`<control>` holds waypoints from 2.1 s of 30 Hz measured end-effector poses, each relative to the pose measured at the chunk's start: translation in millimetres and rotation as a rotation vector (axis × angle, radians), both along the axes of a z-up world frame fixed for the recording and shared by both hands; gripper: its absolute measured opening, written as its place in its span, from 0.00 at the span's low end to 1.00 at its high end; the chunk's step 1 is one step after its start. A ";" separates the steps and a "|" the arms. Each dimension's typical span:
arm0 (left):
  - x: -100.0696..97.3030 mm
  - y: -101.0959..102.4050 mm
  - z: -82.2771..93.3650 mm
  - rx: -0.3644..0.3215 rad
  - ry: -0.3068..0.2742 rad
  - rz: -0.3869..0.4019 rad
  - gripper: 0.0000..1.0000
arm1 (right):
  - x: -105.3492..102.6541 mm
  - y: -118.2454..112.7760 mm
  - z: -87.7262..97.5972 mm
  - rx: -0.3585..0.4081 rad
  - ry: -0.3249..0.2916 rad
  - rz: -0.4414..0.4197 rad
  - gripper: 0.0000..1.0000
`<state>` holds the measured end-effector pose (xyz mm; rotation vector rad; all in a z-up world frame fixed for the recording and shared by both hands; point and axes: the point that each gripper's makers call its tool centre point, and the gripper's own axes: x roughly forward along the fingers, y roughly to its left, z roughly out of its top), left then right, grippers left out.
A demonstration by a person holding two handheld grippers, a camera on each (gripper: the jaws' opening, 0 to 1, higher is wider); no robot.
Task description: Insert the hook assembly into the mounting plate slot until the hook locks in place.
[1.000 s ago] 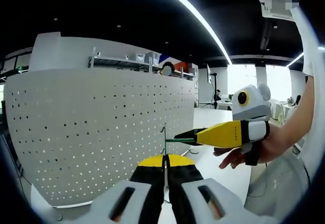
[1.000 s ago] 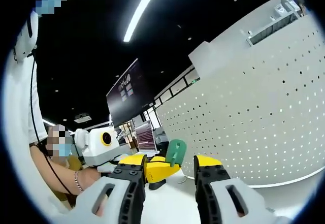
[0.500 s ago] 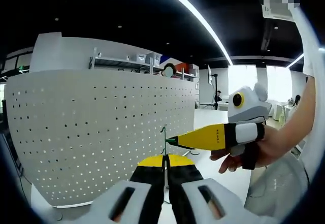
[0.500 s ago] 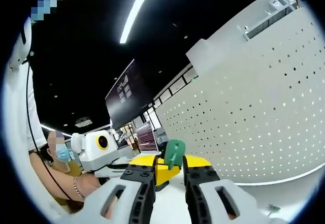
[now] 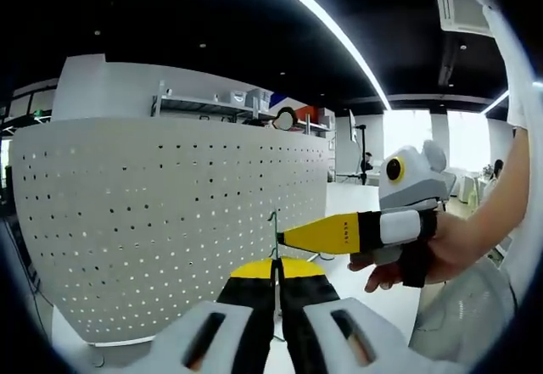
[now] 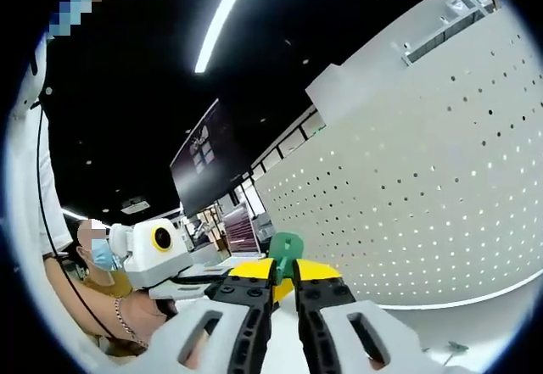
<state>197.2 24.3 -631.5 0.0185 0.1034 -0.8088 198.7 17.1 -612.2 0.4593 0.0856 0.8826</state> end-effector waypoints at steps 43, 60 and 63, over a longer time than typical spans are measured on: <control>1.6 0.3 -3.7 0.010 0.005 0.055 0.01 | 2.2 1.3 0.0 0.031 0.074 -0.056 0.01; 1.4 -1.7 1.4 0.003 -0.012 0.067 0.01 | 2.7 -1.9 3.8 0.072 0.140 -0.084 0.00; 1.0 -1.7 2.3 -0.001 -0.016 0.069 0.01 | 3.0 -1.9 4.1 0.068 0.136 -0.082 0.00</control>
